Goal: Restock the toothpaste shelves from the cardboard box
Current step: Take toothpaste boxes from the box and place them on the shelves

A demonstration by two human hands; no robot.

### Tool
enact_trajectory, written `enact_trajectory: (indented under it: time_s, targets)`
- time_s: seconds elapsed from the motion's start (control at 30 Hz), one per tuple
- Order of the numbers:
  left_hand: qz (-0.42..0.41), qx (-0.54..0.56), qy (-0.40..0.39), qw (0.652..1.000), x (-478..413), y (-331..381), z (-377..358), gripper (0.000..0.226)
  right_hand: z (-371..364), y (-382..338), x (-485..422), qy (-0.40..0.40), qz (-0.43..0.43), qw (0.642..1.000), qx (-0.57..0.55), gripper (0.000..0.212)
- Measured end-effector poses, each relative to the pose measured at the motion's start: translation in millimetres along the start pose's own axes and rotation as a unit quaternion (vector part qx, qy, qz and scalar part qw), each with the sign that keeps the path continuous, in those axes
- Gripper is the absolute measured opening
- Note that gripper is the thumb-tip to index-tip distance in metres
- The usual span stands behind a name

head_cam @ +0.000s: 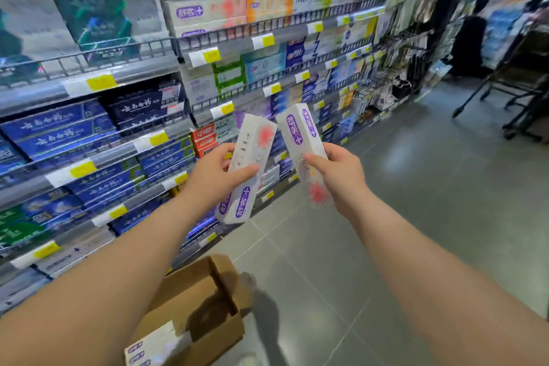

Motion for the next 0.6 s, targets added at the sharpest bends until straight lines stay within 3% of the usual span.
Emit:
enact_trajectory:
  time_s: [0.27, 0.6]
  targets:
    - [-0.07, -0.004, 0.03, 0.997, -145.5, 50.5, -28.7, 0.039, 29.5, -42.1, -150.8, 0.013, 0.082, 0.996, 0.011, 0.025]
    - [-0.127, -0.038, 0.122, 0.984, -309.2, 114.0, -26.2, 0.035, 37.8, -119.6, -347.8, -0.019, 0.19, 0.981, 0.008, 0.029]
Point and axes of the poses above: each hand's wrist, its own x-axis away from the middle knuckle, its own z-axis out of the back of the hand, y = z × x, the point moved 2 cm from there along -x, towards the middle knuckle, and after that the axes turned 15 degrees about x, right-handed, at the moved point
